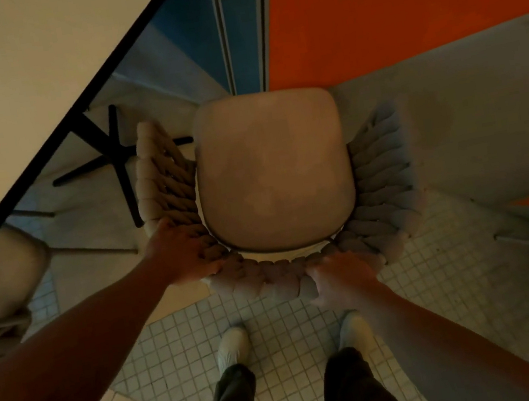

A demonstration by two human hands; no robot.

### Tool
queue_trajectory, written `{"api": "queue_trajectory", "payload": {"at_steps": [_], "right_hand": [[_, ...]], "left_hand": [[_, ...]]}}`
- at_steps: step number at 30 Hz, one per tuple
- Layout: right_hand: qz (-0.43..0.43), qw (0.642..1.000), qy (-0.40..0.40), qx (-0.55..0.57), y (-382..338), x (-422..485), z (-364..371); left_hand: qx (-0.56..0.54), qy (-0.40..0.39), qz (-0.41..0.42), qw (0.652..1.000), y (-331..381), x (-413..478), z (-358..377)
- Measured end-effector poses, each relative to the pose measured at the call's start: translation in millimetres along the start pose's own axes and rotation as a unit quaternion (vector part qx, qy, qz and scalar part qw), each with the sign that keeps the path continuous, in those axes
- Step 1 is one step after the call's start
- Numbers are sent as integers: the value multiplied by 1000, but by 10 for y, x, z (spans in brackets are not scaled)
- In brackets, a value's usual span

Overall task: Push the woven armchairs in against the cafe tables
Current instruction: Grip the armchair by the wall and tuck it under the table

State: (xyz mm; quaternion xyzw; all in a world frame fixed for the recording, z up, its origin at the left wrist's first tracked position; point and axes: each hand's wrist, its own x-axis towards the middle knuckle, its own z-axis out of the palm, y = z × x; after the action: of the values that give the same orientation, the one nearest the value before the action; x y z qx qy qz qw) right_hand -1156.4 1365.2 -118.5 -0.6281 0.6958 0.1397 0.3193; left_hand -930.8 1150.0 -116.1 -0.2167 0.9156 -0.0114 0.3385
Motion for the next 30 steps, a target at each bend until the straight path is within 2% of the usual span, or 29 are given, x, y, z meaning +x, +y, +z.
{"api": "queue_trajectory", "payload": {"at_steps": [5,11,19,22,24,25,26,28,29,30], "right_hand": [[-47,998,23,-46,283,-54,16],[-70,991,9,-113,674,48,11],[-105,986,13,-128,967,199,-196],[-100,987,26,-123,945,159,-194],[-86,993,35,-76,918,93,-197],[-79,995,43,-37,890,40,-219],[-69,996,49,7,870,7,-221],[-59,991,73,100,830,-120,-270],[-48,982,97,153,809,-179,-283],[-34,970,127,203,789,-240,-296]], "left_hand": [[-51,-6,-57,997,314,-62,55],[-115,-7,-107,988,657,-91,73],[-161,-10,-179,971,863,38,182],[-161,24,-180,970,875,-14,186],[-184,75,-182,963,971,-87,173],[-232,121,-198,945,1055,-146,159],[-309,180,-229,905,1156,-215,140],[-473,287,-325,767,1413,-406,9],[-517,321,-368,704,1534,-479,-62],[-530,342,-403,663,1652,-543,-143]]}}
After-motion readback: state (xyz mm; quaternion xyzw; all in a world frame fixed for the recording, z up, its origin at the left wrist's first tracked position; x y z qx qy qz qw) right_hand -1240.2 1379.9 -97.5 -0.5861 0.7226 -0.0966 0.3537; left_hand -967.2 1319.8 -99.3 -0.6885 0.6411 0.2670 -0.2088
